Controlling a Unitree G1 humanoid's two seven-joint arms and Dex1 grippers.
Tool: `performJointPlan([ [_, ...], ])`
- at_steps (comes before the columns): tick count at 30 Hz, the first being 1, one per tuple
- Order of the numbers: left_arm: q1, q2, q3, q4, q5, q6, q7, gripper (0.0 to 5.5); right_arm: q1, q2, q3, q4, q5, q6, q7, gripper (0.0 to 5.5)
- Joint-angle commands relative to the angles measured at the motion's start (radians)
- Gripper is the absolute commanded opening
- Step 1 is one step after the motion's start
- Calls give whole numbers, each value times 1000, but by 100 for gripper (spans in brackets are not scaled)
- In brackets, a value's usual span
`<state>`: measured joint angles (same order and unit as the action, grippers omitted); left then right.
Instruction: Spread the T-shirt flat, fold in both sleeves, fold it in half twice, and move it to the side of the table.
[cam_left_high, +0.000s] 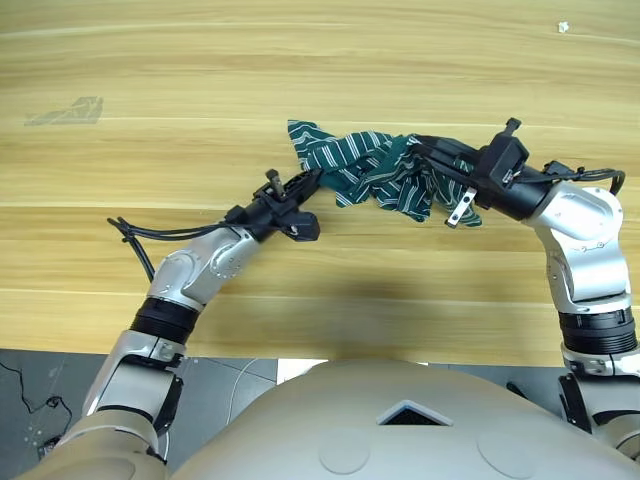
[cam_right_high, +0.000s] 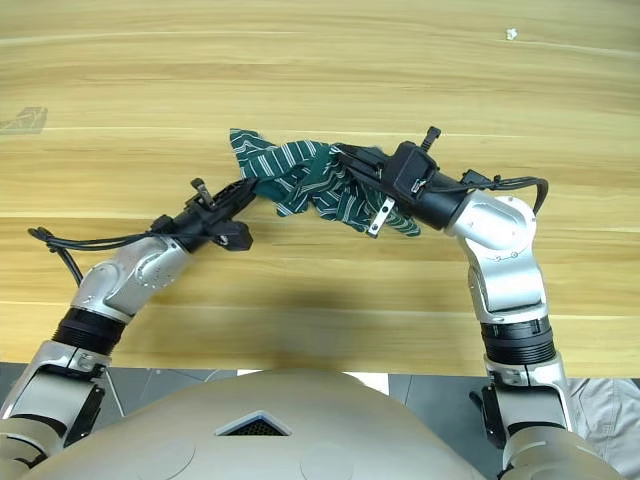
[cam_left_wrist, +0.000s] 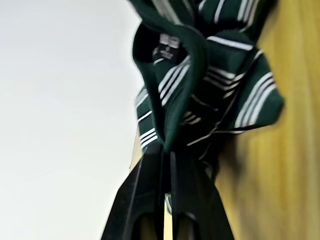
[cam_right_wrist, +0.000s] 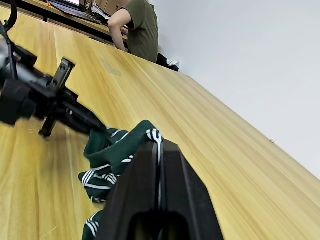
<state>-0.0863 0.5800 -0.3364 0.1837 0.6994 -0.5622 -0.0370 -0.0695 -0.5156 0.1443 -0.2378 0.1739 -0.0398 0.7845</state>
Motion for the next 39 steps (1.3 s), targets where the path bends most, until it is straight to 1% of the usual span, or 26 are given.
performJointPlan([
  [1,48,89,84,-155,-250,-3,-157,2,-22,-6,-9,52,-9,-16,5,0],
  [4,50,187,143,-345,-495,77,-354,2,-46,-13,-19,83,-2,-17,13,0],
  [8,-66,310,174,-496,-644,262,-611,2,-82,-26,-48,76,35,6,34,0],
  [12,-153,446,144,-569,-697,453,-889,2,-153,-55,-100,61,71,31,52,0],
  [15,-221,500,117,-551,-668,516,-1024,2,-236,-88,-151,102,88,40,62,0],
  [17,-294,493,124,-535,-671,543,-1061,2,-298,-100,-179,154,95,31,65,0],
  [20,-423,445,175,-498,-689,581,-1032,2,-369,-102,-218,200,146,40,86,0],
  [23,-443,437,212,-504,-703,601,-1018,2,-371,-98,-228,202,217,48,149,0],
  [27,-300,469,231,-709,-862,748,-1102,2,-255,-131,-193,77,335,60,337,0],
  [29,-207,509,236,-829,-932,825,-1145,2,-177,-176,-180,-14,407,110,436,0],
  [31,-83,567,263,-963,-1018,905,-1189,2,-81,-246,-170,-95,491,176,556,0],
  [33,11,594,297,-1063,-1125,993,-1202,2,-20,-284,-172,-149,563,242,611,0],
  [36,126,611,333,-1172,-1295,1098,-1199,2,29,-314,-175,-215,660,340,644,0],
  [38,109,599,339,-1195,-1443,1164,-1172,2,16,-320,-154,-227,705,400,666,0],
  [39,49,584,326,-1151,-1489,1207,-1161,2,-11,-314,-130,-208,686,414,669,0],
])
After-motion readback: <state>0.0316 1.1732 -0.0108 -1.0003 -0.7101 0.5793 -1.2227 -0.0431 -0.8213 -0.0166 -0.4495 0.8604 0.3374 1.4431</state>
